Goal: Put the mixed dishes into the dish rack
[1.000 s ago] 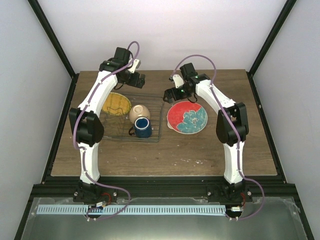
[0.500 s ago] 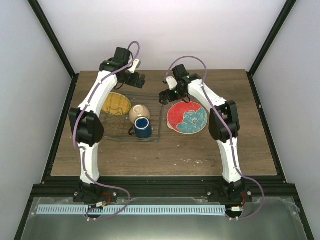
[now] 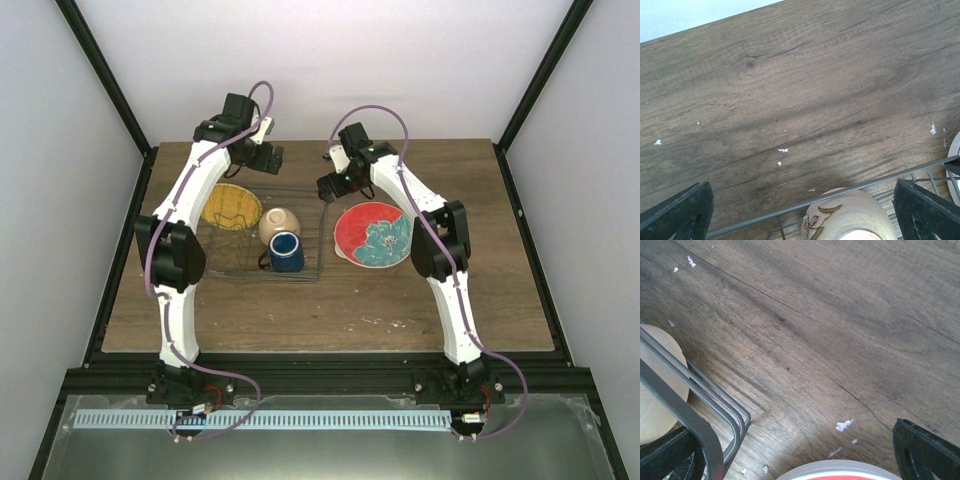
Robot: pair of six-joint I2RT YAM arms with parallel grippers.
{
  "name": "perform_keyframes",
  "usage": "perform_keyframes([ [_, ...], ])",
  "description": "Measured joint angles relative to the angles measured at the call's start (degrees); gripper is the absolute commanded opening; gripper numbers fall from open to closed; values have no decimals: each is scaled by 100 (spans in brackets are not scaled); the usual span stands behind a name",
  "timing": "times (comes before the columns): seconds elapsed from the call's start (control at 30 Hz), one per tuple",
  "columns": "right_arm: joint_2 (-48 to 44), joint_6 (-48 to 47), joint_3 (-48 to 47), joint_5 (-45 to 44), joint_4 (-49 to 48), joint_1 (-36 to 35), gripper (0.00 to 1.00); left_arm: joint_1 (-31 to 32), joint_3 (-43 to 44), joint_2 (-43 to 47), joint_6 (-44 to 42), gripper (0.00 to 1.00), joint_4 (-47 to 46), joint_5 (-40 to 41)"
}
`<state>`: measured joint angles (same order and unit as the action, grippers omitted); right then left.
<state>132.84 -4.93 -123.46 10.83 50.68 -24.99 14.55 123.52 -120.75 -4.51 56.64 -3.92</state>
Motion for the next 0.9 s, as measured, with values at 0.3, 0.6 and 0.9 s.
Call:
perform_keyframes([
  [0.3,70,-17,-140,-275,-48,15,100,-92,0,0,7,100,0,22],
  [0.6,197,-11,-330,-527,-181,42,100,-107,0,0,26,100,0,20],
  [0.9,348,-22,-507,-507,-315,70,100,-129,0,0,46,100,2,20],
])
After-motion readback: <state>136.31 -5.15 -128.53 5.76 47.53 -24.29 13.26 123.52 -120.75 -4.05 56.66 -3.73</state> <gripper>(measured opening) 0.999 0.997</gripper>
